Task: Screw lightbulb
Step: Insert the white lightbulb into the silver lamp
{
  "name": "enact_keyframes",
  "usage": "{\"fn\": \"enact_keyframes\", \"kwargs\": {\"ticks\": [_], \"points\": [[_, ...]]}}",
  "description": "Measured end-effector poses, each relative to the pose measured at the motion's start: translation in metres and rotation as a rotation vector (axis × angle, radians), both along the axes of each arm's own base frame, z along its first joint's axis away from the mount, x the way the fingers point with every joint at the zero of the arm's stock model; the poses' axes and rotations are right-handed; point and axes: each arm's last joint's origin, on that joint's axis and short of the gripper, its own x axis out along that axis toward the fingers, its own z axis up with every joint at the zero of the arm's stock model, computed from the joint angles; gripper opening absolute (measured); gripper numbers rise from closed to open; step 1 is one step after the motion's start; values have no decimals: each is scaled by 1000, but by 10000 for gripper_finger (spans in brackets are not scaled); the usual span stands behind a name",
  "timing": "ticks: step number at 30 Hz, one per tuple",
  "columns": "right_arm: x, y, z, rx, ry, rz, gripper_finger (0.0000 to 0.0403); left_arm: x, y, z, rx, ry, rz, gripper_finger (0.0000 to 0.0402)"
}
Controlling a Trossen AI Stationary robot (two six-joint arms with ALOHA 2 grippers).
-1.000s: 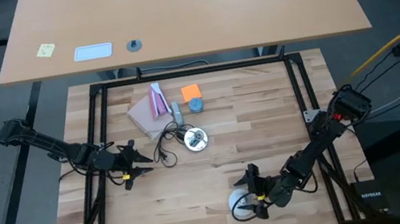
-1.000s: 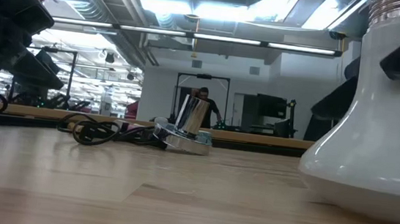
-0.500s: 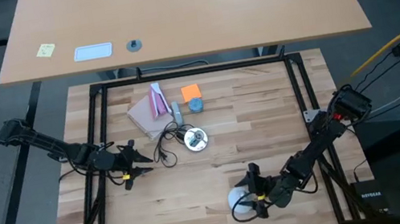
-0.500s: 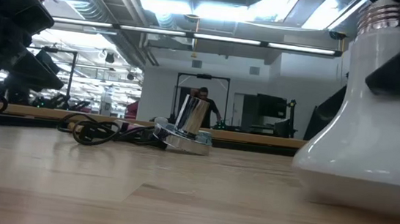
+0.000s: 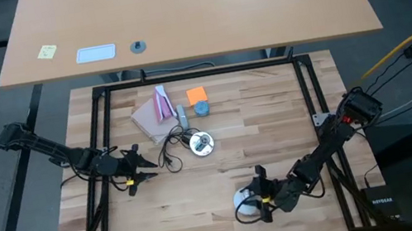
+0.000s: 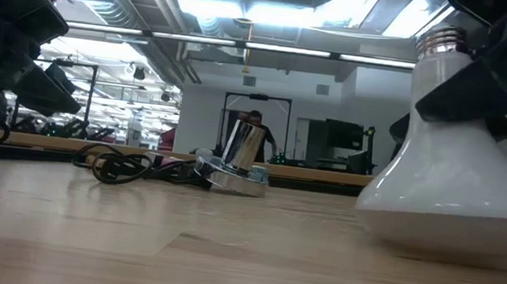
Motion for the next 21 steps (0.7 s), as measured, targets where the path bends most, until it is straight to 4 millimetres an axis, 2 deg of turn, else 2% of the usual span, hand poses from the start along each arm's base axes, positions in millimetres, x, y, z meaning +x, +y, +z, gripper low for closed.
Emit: {"fn": "enact_keyframes", "kwargs": {"ticks": [6,11,21], "points": [[1,0,1,5,-18,-15,181,0,0,0,0,0,0,143],[4,-1,5,27,-63,-41,171,0,0,0,0,0,0,143],[18,-15,12,83,-105,-63,175,0,0,0,0,0,0,143]]}}
